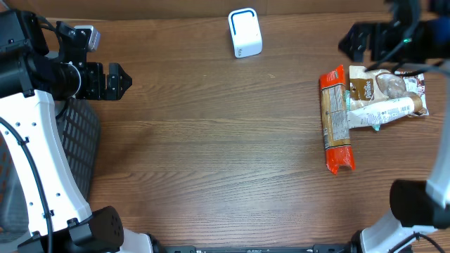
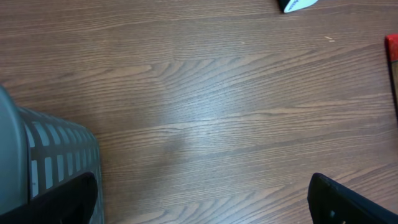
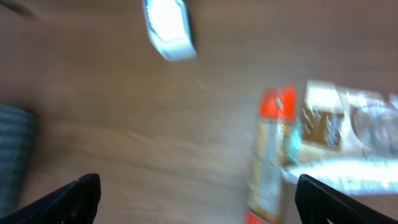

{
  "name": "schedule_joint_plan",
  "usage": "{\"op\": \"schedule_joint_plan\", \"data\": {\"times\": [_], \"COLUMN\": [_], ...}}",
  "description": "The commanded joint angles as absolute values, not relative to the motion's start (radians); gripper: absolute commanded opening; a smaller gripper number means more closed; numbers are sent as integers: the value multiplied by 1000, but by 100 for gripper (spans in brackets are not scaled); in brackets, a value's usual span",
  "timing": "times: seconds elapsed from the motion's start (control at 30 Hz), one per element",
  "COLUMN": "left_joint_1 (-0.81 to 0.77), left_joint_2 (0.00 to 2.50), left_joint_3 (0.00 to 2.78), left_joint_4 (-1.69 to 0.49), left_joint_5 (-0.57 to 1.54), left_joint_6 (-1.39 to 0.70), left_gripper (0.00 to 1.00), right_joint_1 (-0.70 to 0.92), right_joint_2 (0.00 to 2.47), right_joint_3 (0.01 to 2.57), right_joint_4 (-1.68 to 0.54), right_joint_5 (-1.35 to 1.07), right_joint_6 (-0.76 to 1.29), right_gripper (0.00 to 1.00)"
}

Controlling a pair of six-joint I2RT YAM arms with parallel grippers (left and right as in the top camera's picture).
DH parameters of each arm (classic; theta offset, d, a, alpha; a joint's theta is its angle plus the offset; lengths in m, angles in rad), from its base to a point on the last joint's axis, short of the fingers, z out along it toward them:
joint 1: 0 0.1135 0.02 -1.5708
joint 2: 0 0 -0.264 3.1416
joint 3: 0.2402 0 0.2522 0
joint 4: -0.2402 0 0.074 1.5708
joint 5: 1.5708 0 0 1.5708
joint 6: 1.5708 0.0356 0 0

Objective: Scan the item barcode

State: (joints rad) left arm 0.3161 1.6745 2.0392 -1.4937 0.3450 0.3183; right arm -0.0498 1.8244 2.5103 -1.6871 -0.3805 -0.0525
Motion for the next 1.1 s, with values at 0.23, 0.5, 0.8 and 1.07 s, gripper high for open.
{"op": "schedule_joint_plan", "data": {"times": [0.23, 0.5, 0.8, 1.07], "left_joint_1": [314, 314, 314, 314], "left_joint_2": [1676, 1676, 1676, 1676], "left_joint_3": [2044, 2044, 2044, 2044], "left_joint_4": [-1491, -1491, -1491, -1491], "left_joint_5": [356, 356, 356, 356], "left_joint_6": [340, 340, 340, 340], "left_gripper": [99, 100, 100, 99], "right_joint_1": [-46, -46, -46, -46], "right_joint_2": [1720, 1660, 1526, 1192], "right_joint_3": [2633, 2632, 2528, 1945], "right_joint_4": [-1694, -1694, -1563, -1139], "right_joint_5": [-474, -324, -156, -165], "right_joint_6": [81, 130, 66, -89], "right_gripper": [100, 100, 100, 100]}}
